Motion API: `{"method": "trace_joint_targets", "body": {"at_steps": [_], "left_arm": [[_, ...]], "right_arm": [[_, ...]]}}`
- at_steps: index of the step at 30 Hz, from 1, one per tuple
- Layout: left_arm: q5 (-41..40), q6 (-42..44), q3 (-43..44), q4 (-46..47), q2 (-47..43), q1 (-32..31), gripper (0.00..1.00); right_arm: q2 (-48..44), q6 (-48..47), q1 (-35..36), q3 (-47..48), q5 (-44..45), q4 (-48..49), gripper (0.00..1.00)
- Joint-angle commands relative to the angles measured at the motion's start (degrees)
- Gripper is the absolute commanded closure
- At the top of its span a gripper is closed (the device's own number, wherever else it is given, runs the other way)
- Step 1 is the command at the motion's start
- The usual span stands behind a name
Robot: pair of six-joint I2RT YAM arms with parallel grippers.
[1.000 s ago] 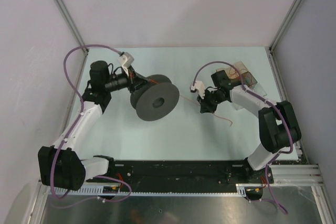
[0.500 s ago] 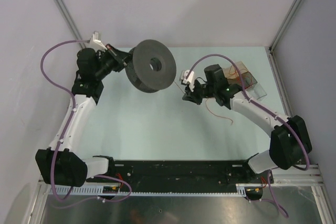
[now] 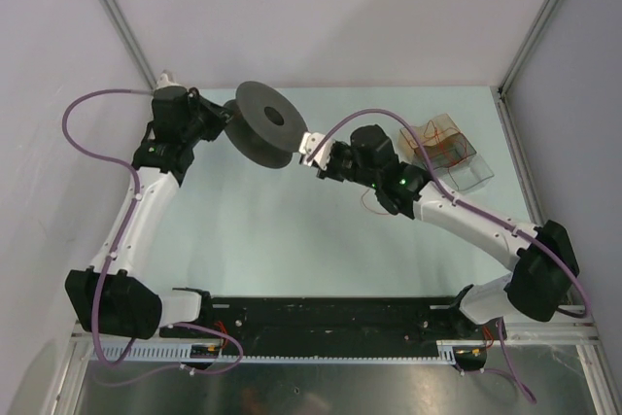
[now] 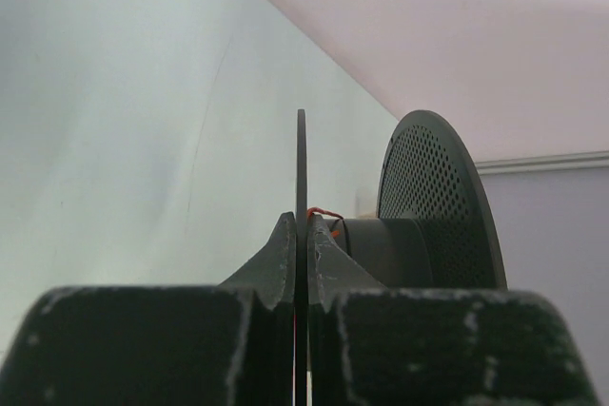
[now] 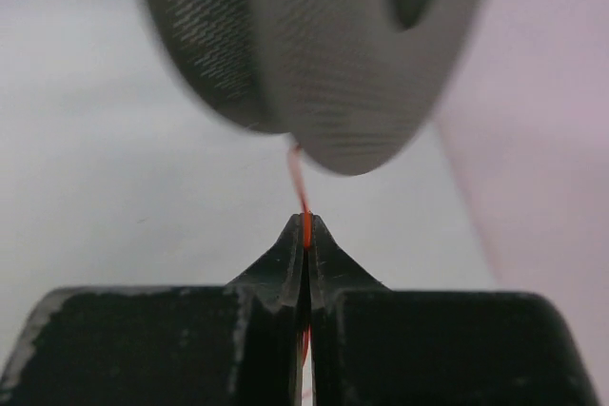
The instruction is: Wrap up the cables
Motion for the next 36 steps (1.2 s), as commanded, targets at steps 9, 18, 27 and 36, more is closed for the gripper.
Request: {"method": "trace_joint_targets", "body": {"at_steps": [9,18,27,36], "left_arm": [[-4.1,-1.94,4.68,-2.76,0.84,-0.64,1.0],[-2.54,1.63,3.26,-3.14,1.8,-3.53,1.0],[-6.75,6.64,2.77,-3.12,4.13,-9.66,1.0],[-8.03,14.12,3.03,-2.81,7.51,-14.12,1.0]], "right_arm": [[-3.85,-11.45,0.68,1.37,4.62,27.21,0.82],[-2.06,-13.94,1.64,1.36,-0.11,38.18,0.77],[-0.97,-13.06,3.68,3.13,-3.73,40.94,0.78],[3.58,-13.84,5.04,7.64,0.44,44.51,0.86]]}}
